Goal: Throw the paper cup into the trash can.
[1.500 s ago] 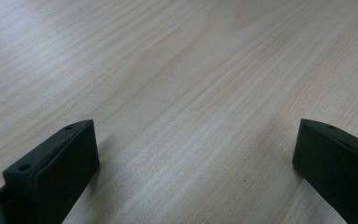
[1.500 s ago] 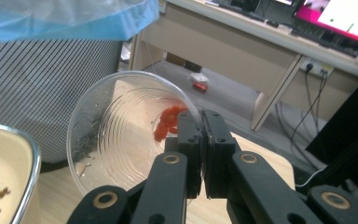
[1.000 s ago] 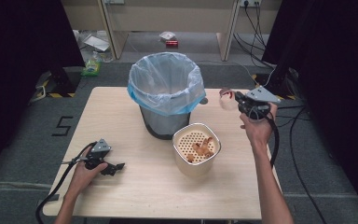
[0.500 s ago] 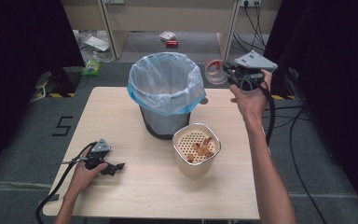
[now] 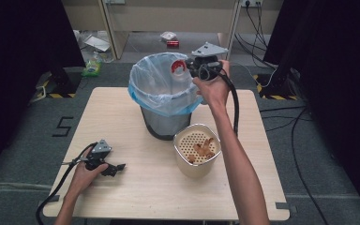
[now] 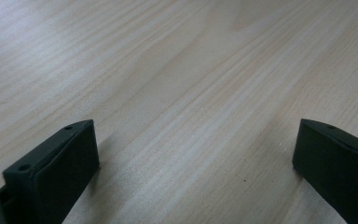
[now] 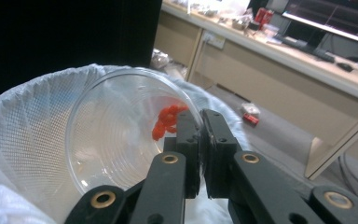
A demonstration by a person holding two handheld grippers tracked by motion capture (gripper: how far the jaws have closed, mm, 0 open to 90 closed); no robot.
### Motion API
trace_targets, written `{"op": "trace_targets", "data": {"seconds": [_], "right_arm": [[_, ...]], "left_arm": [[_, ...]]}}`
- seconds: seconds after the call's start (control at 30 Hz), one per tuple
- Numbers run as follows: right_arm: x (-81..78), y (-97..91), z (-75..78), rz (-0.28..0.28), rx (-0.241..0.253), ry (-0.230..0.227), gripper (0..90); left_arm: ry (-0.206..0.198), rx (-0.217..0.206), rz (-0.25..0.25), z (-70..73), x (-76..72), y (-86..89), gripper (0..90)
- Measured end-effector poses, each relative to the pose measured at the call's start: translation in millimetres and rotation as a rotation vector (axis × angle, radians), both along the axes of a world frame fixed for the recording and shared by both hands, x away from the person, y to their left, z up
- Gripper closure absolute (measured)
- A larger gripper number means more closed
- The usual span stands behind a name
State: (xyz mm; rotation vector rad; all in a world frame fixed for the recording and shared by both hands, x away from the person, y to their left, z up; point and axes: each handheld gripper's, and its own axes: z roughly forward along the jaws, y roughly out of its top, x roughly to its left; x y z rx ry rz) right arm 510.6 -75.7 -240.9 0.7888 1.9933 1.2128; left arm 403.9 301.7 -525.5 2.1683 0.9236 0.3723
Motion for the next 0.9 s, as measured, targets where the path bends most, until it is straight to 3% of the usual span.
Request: {"op": "trace_targets", "data": {"seconds": [0.13,0.17,0.4,0.8,0.9], "right_arm": [[6.3,8.4,-6.4,-0.002,-0.001,0.025,79.3],[9.8,10.6,-9.5,-0.019,0.017,0.042,71.3],[7.9,1.7,-10.0,-0.02,0.041,0.037,70.4],[-5.3,-70.3,-23.0,-0.099,0.103,0.054,58.3],[-8.9,-91.3,-26.6,-0.125,0.105,0.08,55.3]], "left_arm": [[0.0,0.0,0.0,0.0,0.0,0.0,0.0],[0.0,0.0,0.0,0.0,0.0,0.0,0.0],[0.0,0.0,0.0,0.0,0.0,0.0,0.0],[0.0,0.0,0.0,0.0,0.0,0.0,0.0],[0.0,0.0,0.0,0.0,0.0,0.0,0.0]]}}
